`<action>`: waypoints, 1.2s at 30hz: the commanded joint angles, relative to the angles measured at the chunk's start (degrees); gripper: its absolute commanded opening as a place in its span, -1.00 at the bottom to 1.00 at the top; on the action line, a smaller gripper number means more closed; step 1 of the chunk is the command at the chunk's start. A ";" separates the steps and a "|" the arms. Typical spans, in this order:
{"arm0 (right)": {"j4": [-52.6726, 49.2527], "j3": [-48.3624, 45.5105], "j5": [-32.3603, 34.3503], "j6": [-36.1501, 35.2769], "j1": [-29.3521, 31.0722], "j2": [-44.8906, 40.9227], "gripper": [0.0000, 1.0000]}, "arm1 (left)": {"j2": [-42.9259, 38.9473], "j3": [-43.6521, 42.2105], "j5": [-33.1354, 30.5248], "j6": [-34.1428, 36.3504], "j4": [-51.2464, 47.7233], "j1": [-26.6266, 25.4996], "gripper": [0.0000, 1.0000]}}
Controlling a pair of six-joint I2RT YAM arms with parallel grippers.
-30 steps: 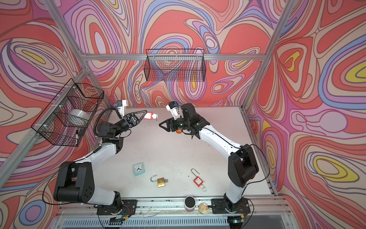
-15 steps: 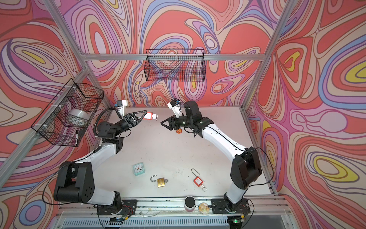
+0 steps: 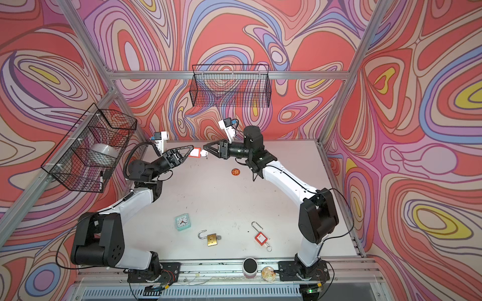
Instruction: Lock with the key
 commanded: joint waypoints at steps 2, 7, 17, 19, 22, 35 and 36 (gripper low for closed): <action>3.19 0.58 -3.31 2.66 0.33 0.43 -0.28 | -1.57 0.72 0.37 -0.77 4.80 0.00 -1.00; 1.75 -0.14 -5.08 1.47 0.77 1.97 -0.39 | -1.39 0.78 0.26 -0.76 4.82 0.00 -1.00; 0.82 -1.13 -6.22 0.03 0.94 1.73 -0.51 | -1.22 0.88 0.34 -0.98 4.79 0.00 -1.00; 1.04 -1.60 -6.40 -0.62 0.95 1.37 -0.65 | -1.14 0.86 0.33 -0.96 4.80 0.00 -1.00; 0.37 -2.03 -6.36 -1.65 1.03 1.08 -0.79 | -1.04 0.84 0.32 -0.94 4.82 0.00 -1.00; 0.73 -3.54 -6.94 -5.51 0.88 -1.81 -1.00 | -0.95 0.77 0.19 -0.86 4.75 0.00 -1.00; 0.22 -4.07 -6.17 -6.39 0.73 -2.34 -1.00 | -1.02 0.76 -0.01 -0.85 4.83 0.00 -1.00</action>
